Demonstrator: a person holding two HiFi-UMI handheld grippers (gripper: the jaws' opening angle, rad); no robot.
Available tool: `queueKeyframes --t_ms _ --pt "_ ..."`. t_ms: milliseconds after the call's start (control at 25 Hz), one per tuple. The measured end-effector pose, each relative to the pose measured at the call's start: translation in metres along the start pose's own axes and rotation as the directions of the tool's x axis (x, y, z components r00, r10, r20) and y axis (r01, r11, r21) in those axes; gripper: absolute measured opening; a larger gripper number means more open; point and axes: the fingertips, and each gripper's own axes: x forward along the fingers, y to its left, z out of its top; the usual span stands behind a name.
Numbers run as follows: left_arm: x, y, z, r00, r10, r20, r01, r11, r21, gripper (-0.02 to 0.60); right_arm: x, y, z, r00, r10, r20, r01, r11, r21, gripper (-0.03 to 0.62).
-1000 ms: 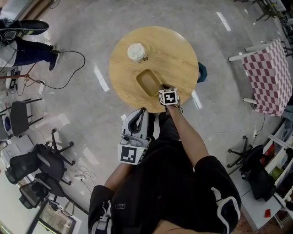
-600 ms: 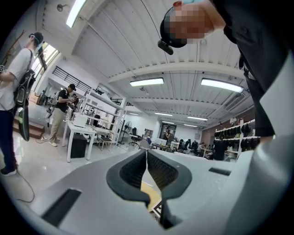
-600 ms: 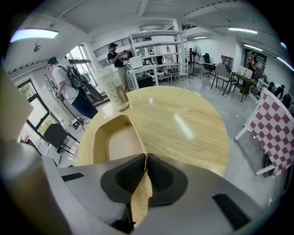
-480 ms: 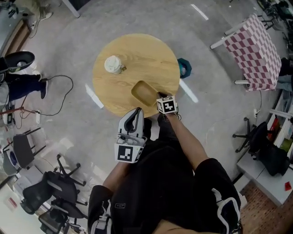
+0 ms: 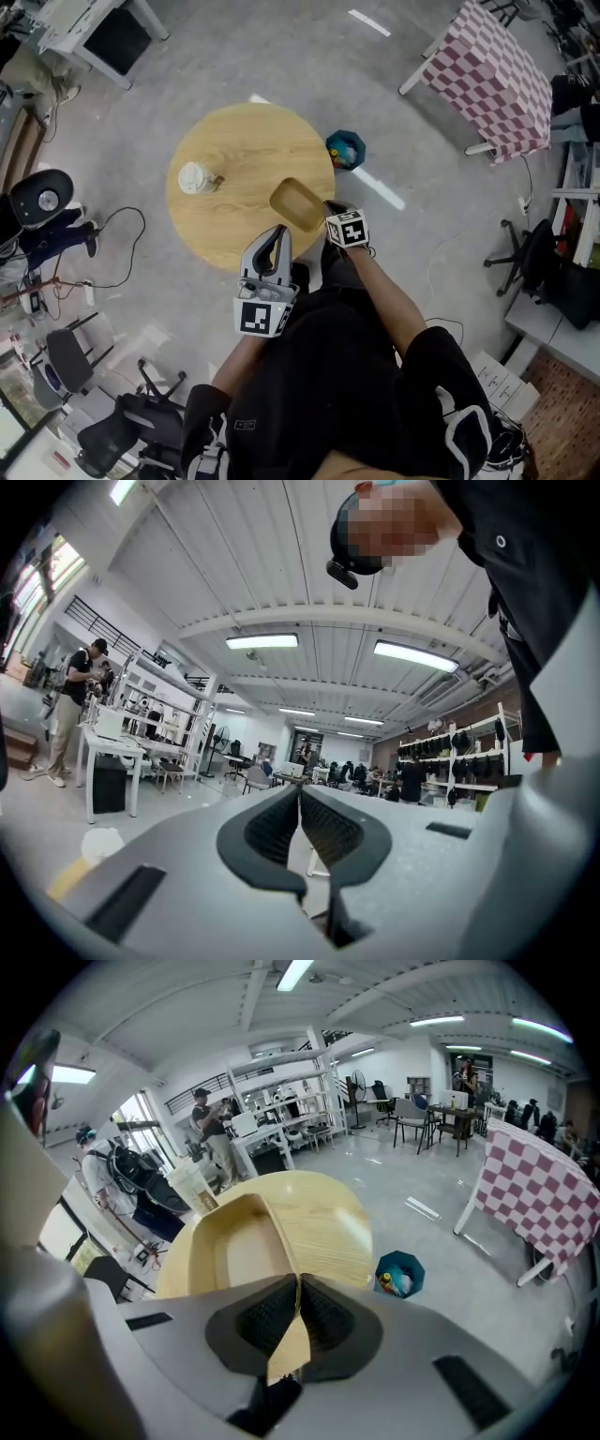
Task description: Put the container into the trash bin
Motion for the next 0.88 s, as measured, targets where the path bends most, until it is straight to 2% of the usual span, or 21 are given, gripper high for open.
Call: queueKeyframes --t_ms 200,440,640,880 --pt "0.040 -0.026 0.007 0.999 -0.033 0.011 0.033 0.999 0.004 0.017 -0.032 -0.044 0.016 0.999 -0.017 0.050 0.014 0.998 0.053 0.037" --pt "0.105 -0.056 -0.003 0.998 -0.070 -0.007 0.070 0.998 0.006 0.017 -0.053 -0.123 0.028 0.994 -0.065 0.085 0.052 0.987 0.151 0.037" --pt "0.165 -0.079 -0.025 0.996 -0.085 -0.018 0.085 0.996 0.006 0.017 -0.047 -0.197 0.034 0.990 -0.104 0.095 0.081 0.972 0.221 0.037" --pt "0.224 -0.091 -0.050 0.997 -0.069 -0.025 0.069 0.998 0.008 0.017 -0.014 -0.263 0.032 0.990 -0.122 0.068 0.098 0.955 0.281 0.037"
